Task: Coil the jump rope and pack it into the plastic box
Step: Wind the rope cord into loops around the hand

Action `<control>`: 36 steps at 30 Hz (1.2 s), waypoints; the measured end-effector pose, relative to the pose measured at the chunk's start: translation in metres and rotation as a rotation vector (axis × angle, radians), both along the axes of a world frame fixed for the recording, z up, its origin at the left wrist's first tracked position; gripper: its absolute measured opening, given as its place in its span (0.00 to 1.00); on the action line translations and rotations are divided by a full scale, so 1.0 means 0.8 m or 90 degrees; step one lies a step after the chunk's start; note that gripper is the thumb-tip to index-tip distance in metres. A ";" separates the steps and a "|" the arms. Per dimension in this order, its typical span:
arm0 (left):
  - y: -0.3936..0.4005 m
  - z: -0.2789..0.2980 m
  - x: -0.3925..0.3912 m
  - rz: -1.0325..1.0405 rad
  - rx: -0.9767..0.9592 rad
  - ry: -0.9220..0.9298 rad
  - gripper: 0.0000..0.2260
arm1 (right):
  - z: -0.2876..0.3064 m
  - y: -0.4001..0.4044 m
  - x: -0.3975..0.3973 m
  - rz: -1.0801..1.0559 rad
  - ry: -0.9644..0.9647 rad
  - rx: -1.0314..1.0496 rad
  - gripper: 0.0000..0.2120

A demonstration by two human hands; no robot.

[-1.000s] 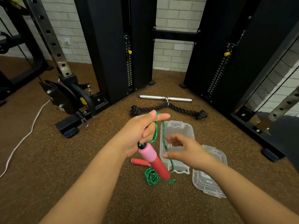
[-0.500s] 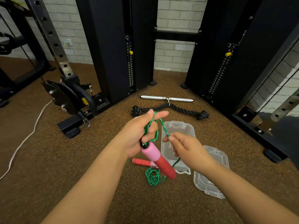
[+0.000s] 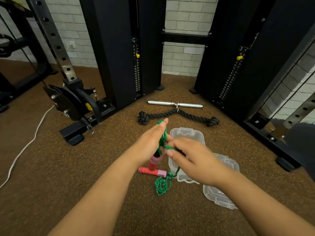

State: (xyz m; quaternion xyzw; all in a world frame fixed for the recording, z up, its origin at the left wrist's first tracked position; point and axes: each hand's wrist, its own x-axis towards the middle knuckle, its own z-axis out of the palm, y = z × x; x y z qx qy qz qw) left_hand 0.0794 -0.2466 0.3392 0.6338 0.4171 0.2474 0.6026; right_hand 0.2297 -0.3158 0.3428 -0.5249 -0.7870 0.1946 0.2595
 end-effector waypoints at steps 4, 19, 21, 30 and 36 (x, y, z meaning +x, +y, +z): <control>-0.006 0.009 -0.002 -0.060 -0.018 0.034 0.25 | 0.014 0.007 0.017 -0.046 0.101 -0.009 0.06; -0.007 0.015 0.006 -0.139 -0.106 -0.137 0.19 | -0.009 0.027 0.035 -0.208 0.312 -0.090 0.11; -0.004 0.015 0.007 -0.106 -0.109 -0.179 0.18 | -0.014 0.028 0.030 -0.188 0.350 -0.127 0.10; 0.005 0.012 0.002 0.046 -0.146 -0.264 0.21 | -0.039 0.011 0.012 -0.151 0.141 -0.221 0.12; 0.010 0.001 -0.001 0.033 -0.067 -0.152 0.25 | -0.019 -0.001 -0.005 -0.033 -0.051 -0.125 0.13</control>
